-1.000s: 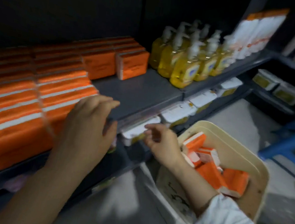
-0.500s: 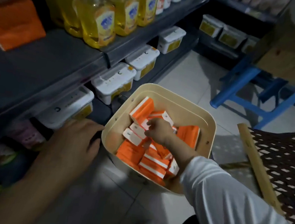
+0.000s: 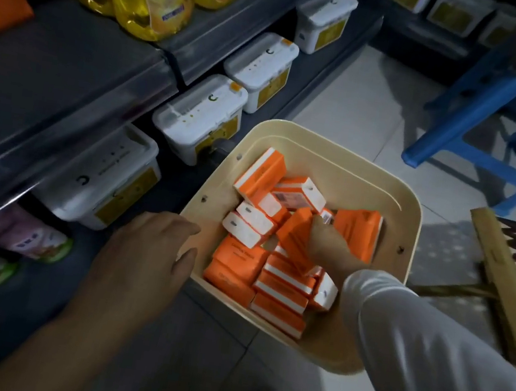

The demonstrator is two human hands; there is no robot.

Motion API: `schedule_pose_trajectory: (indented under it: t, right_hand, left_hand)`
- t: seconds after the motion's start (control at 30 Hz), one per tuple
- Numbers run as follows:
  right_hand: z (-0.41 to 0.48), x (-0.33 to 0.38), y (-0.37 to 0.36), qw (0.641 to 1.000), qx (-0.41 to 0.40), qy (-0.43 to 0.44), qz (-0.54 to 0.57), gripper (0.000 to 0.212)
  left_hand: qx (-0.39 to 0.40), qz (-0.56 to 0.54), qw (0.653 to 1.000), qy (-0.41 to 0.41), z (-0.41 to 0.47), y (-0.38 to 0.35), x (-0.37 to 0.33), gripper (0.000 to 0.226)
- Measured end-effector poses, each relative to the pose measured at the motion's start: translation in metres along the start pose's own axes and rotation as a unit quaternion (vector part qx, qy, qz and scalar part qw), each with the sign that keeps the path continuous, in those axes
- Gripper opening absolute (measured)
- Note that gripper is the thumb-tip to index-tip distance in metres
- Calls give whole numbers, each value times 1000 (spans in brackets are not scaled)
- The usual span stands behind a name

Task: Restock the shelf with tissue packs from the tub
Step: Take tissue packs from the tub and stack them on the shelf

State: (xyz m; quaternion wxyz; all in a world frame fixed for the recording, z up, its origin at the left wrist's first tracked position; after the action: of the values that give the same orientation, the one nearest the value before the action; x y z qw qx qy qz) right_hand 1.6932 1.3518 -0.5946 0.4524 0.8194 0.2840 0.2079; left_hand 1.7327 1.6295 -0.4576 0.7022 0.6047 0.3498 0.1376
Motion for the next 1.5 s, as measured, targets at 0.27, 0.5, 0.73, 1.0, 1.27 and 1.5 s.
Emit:
schedule_pose_trajectory:
  t: [0.27, 0.5, 0.73, 1.0, 1.27, 1.5]
  right_hand:
    - [-23, 26, 43, 964, 81, 36, 252, 48]
    - [-93, 44, 68, 776, 354, 91, 514, 50]
    - [-66, 36, 57, 951, 52, 84, 294, 48]
    - [9, -35, 26, 920, -142, -247, 268, 64]
    - [-12, -36, 36, 908, -27, -147, 392, 79]
    - [-62, 9, 62, 757, 180, -20, 628, 63]
  left_hand:
    - [-25, -185, 977, 107, 12, -9, -3, 49]
    - [-8, -513, 817, 262, 17, -25, -15, 91]
    - [-97, -583, 737, 327, 19, -28, -14, 28]
    - [-73, -543, 779, 305, 18, -27, -19, 46]
    - [-84, -528, 789, 302, 20, -22, -24, 43]
    - [-208, -421, 836, 284, 13, -2, -26, 69]
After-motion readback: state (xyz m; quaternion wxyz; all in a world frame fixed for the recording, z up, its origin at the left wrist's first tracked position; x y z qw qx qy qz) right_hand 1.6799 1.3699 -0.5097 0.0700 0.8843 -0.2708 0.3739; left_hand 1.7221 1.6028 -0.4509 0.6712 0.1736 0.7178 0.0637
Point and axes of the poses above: each hand's wrist, its own z-axis towards the middle knuckle, its own y-axis out of the back of the hand, x = y × z, the point moved 1 cm from there along z, towards the middle knuckle, and after that the axes turned 11 degrees about -y, right-handed, at the moved point
